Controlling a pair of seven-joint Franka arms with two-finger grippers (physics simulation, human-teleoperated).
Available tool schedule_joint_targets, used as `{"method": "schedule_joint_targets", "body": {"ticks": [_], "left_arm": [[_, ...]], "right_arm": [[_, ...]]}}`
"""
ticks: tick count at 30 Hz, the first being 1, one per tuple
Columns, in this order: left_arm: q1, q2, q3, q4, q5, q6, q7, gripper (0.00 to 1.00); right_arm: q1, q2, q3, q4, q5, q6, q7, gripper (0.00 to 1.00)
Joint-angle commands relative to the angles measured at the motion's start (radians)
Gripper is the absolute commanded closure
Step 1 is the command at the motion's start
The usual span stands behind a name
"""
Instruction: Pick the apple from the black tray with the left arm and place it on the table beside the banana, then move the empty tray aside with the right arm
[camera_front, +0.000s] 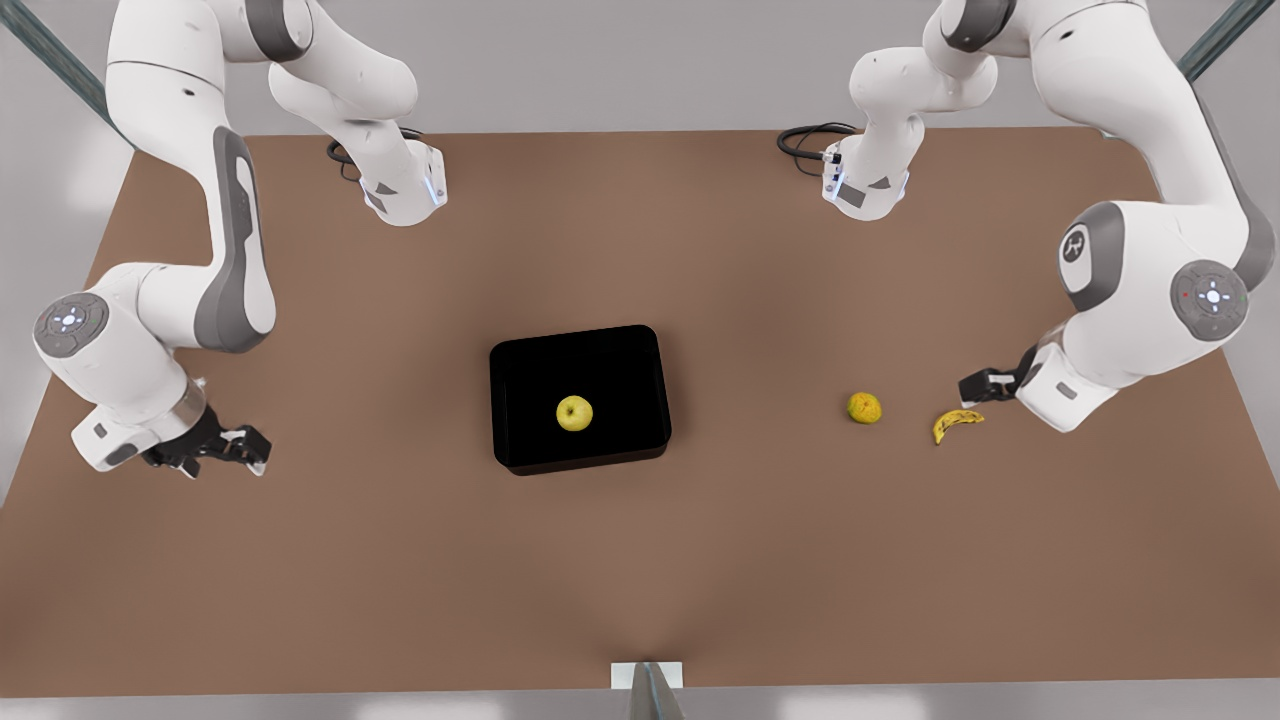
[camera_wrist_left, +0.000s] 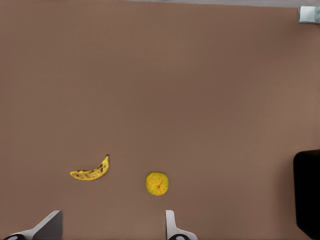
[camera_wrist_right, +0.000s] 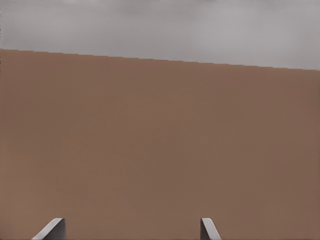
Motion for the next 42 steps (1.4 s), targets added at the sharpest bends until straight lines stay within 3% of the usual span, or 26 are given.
{"method": "schedule_joint_targets", "body": {"ticks": [1,3,5,7,8,11,15,18,22,29,42], "left_arm": [[-0.006,0.001,-0.001,-0.004,-0.004,0.026,-0.044,0.00],[-0.026,0.007,0.001,0.004,-0.003,0.026,-0.050,0.00],[-0.061,0.055,-0.002,0.007,-0.017,0.163,-0.028,0.00],[-0.265,0.073,-0.002,0.022,-0.015,0.229,-0.304,0.00],[-0.368,0.073,-0.001,0.022,-0.003,0.239,-0.441,0.00],[-0.618,0.122,-0.001,0.008,0.072,0.309,-0.723,0.00],[-0.706,0.268,0.001,0.021,0.095,0.351,-1.018,0.00],[-0.718,0.352,0.001,0.056,0.115,0.491,-1.180,0.00],[-0.758,0.579,0.005,0.386,0.122,0.505,-1.248,0.00],[-0.835,0.690,0.012,0.456,0.261,0.554,-1.245,0.00],[-0.878,0.777,0.039,0.493,0.296,0.572,-1.167,0.00]], "right_arm": [[0.000,0.001,0.000,0.003,-0.002,0.094,-0.055,0.00],[0.002,0.001,0.002,0.003,-0.002,0.094,-0.056,0.00],[0.002,0.089,0.002,0.014,-0.002,0.095,-0.058,0.00],[0.002,0.271,0.006,0.159,-0.003,0.095,-0.060,0.00],[0.005,0.287,0.006,0.161,-0.003,0.095,-0.060,0.00],[0.003,0.235,0.005,0.222,0.004,0.031,-0.053,0.00],[0.002,0.163,0.003,0.222,0.006,-0.070,-0.053,0.00],[0.002,0.161,0.002,0.222,0.006,-0.089,-0.050,0.00],[0.002,0.163,0.005,0.222,0.006,-0.089,-0.050,0.00],[0.003,0.164,0.006,0.222,0.004,-0.096,-0.050,0.00],[0.003,0.164,0.006,0.222,0.004,-0.096,-0.050,0.00]]}}
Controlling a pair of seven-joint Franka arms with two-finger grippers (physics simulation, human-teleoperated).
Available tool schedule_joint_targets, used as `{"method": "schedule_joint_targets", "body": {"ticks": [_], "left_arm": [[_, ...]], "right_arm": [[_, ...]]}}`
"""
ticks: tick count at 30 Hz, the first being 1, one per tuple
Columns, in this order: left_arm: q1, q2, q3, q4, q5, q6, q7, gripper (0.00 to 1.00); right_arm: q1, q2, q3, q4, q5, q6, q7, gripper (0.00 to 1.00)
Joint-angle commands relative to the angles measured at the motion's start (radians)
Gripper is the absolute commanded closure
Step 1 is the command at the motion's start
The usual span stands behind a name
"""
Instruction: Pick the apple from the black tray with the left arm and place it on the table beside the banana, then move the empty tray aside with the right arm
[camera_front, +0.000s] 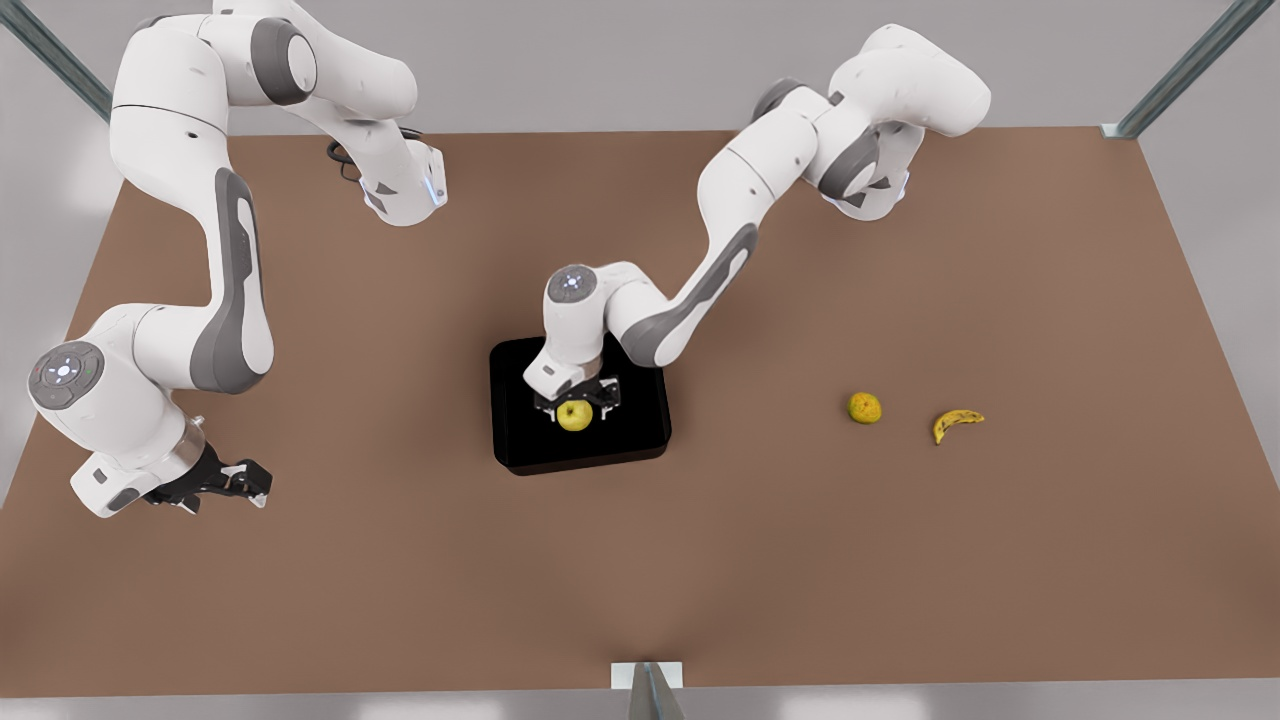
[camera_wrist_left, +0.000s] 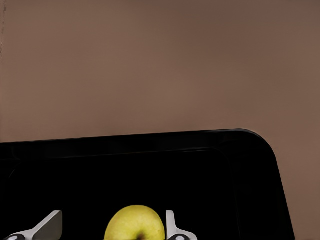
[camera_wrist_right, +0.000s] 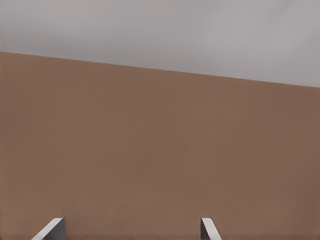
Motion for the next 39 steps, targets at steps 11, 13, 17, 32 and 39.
{"method": "schedule_joint_targets", "body": {"ticks": [11,13,17,32,39], "left_arm": [[-0.034,0.042,0.026,0.001,0.013,0.087,-0.179,0.00],[-0.037,0.052,0.036,0.001,0.013,0.112,-0.193,0.00],[-0.055,0.068,0.049,-0.001,0.020,0.133,-0.223,0.00],[-0.083,0.081,0.053,-0.051,0.163,0.127,-0.246,0.00],[-0.083,0.098,0.053,-0.050,0.160,0.127,-0.253,0.20]], "right_arm": [[0.000,-0.001,-0.001,0.001,0.001,-0.002,-0.008,0.00],[-0.001,-0.001,-0.001,0.001,0.001,-0.002,-0.008,0.00],[-0.001,-0.001,-0.001,0.001,0.001,-0.002,-0.008,0.00],[-0.001,-0.001,-0.001,0.001,0.001,-0.002,-0.008,0.00],[0.000,-0.001,-0.001,0.001,0.000,-0.002,-0.008,0.00]]}}
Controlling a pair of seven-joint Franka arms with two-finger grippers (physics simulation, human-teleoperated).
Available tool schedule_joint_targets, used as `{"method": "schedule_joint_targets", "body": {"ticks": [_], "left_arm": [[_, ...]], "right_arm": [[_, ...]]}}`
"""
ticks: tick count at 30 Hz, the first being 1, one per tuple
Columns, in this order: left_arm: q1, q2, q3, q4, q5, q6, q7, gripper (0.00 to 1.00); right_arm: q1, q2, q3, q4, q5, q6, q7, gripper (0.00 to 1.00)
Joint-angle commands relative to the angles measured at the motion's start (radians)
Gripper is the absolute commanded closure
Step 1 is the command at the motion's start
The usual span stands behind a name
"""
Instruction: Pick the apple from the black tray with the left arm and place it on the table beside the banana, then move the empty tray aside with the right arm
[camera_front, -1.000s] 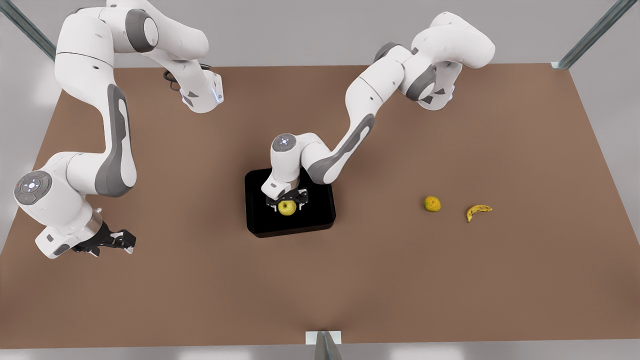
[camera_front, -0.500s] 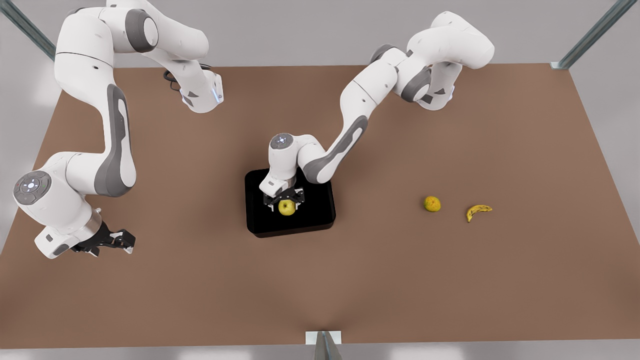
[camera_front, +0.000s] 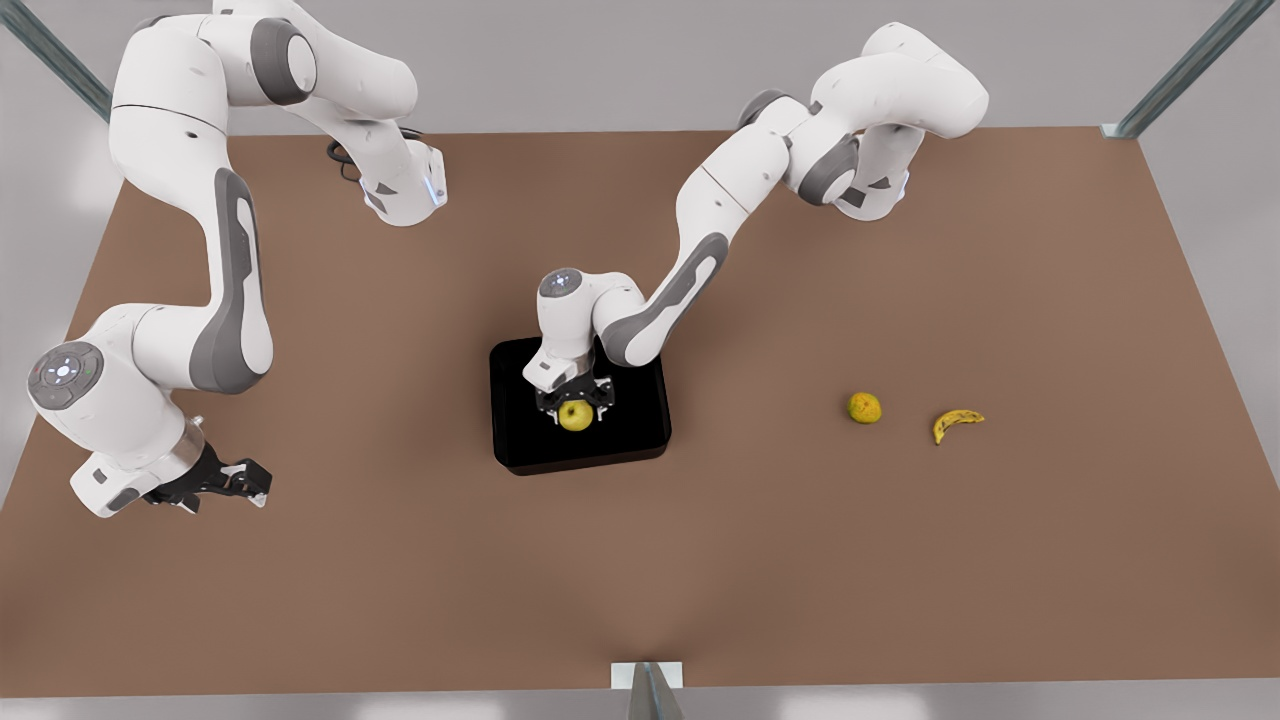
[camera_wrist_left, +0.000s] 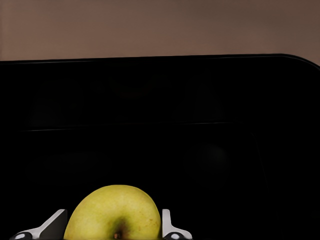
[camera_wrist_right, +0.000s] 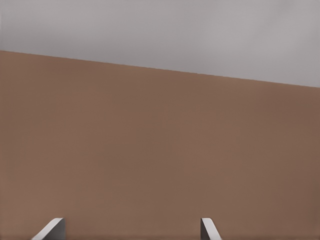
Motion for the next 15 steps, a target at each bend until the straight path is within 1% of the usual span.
{"method": "schedule_joint_targets", "body": {"ticks": [1,4,5,6,7,9,10,11,12,13,14,15], "left_arm": [[0.000,-0.003,0.000,0.001,0.000,-0.001,-0.045,0.25],[0.000,-0.018,-0.001,0.001,-0.007,-0.044,-0.040,0.25],[0.004,-0.041,-0.011,0.001,-0.020,-0.100,-0.025,0.24],[0.018,-0.096,-0.012,0.001,-0.138,-0.188,0.118,0.24],[0.052,-0.144,-0.012,0.003,-0.199,-0.286,0.203,0.24],[0.185,-0.306,-0.014,0.003,-0.359,-0.501,0.460,0.24],[0.248,-0.337,-0.014,0.003,-0.397,-0.556,0.566,0.24],[0.335,-0.360,-0.014,0.001,-0.425,-0.591,0.667,0.24],[0.403,-0.379,-0.014,0.001,-0.432,-0.630,0.771,0.24],[0.461,-0.391,-0.015,-0.002,-0.435,-0.654,0.862,0.24],[0.504,-0.386,-0.015,-0.016,-0.439,-0.657,0.941,0.24],[0.549,-0.382,-0.014,-0.063,-0.454,-0.642,1.041,0.24]], "right_arm": [[0.001,-0.001,-0.001,0.001,0.001,0.000,-0.004,0.00],[0.001,-0.001,-0.001,0.001,0.001,0.000,-0.004,0.00],[0.001,-0.001,0.001,0.001,0.001,0.000,-0.004,0.00],[0.001,-0.001,0.001,0.001,0.001,0.000,-0.004,0.00],[0.001,-0.001,-0.001,0.001,0.001,0.000,-0.004,0.00],[0.002,-0.009,0.007,0.004,0.004,-0.033,-0.003,0.00],[0.002,-0.017,0.053,0.053,-0.001,-0.123,0.011,0.00],[0.030,-0.017,0.081,0.122,-0.002,-0.229,0.082,0.00],[0.097,-0.017,0.082,0.136,-0.010,-0.258,0.169,0.00],[0.134,-0.017,0.082,0.136,-0.012,-0.292,0.183,0.00],[0.166,-0.018,0.082,0.137,-0.013,-0.309,0.175,0.00],[0.166,-0.030,0.090,0.137,0.001,-0.313,0.185,0.00]]}}
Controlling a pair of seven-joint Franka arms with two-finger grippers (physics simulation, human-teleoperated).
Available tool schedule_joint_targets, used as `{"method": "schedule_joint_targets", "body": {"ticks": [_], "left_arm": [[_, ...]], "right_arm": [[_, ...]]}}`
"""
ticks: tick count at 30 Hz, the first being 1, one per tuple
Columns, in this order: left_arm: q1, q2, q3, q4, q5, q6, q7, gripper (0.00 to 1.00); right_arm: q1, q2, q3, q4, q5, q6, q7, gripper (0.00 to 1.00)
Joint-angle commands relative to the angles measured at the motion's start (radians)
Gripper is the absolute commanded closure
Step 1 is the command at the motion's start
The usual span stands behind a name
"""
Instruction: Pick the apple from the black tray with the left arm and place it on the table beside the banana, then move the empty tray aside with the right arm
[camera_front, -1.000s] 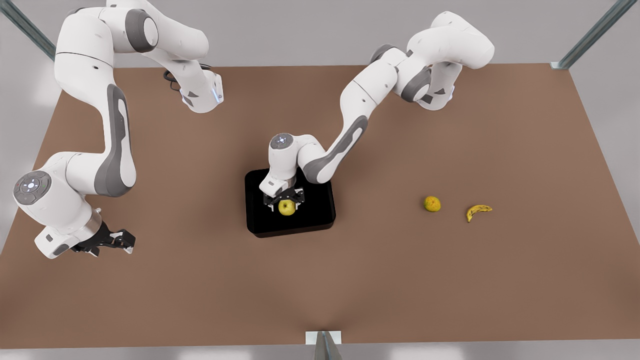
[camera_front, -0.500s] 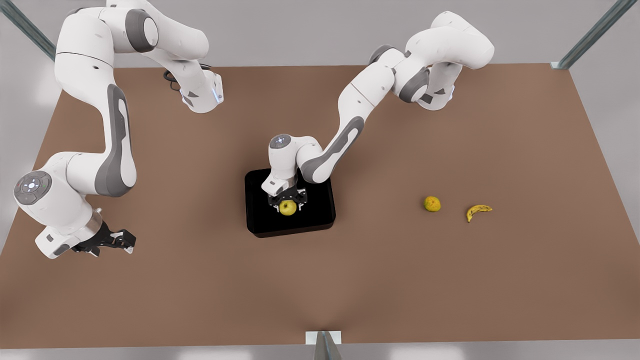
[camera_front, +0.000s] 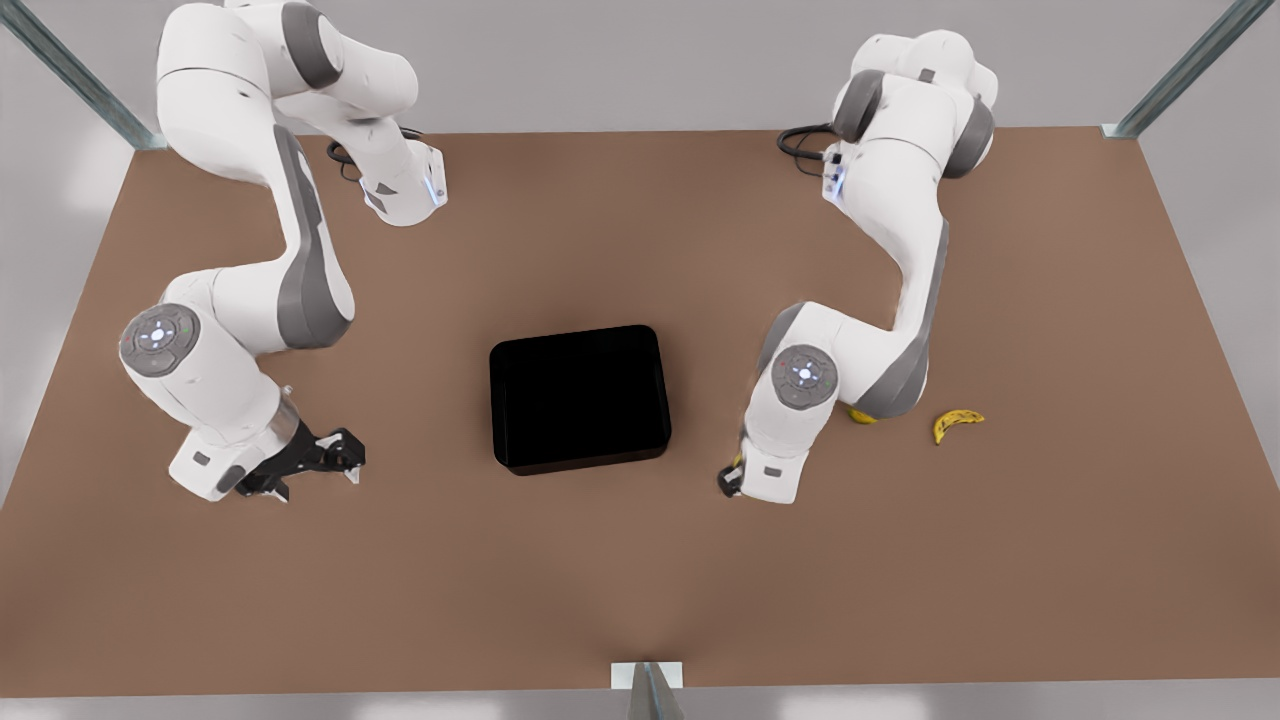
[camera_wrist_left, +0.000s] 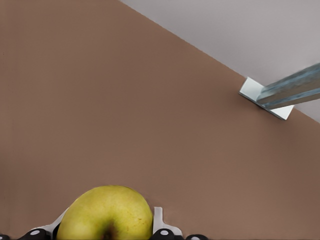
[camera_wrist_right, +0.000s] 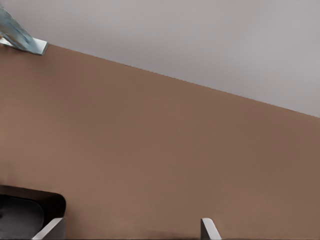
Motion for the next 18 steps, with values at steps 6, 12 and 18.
{"method": "schedule_joint_targets", "body": {"ticks": [6,12,18], "left_arm": [[0.293,-0.169,0.010,-0.525,-0.022,0.211,1.204,0.23],[0.337,-0.079,0.015,-0.517,-0.006,0.263,1.212,0.20],[0.333,-0.091,0.015,-0.477,-0.008,0.249,1.175,0.00]], "right_arm": [[0.066,-0.005,0.125,-0.128,0.100,0.027,0.664,0.00],[0.071,-0.100,0.145,-0.538,0.100,0.418,0.735,0.00],[0.065,0.010,0.145,-0.553,0.088,0.449,0.704,0.00]]}}
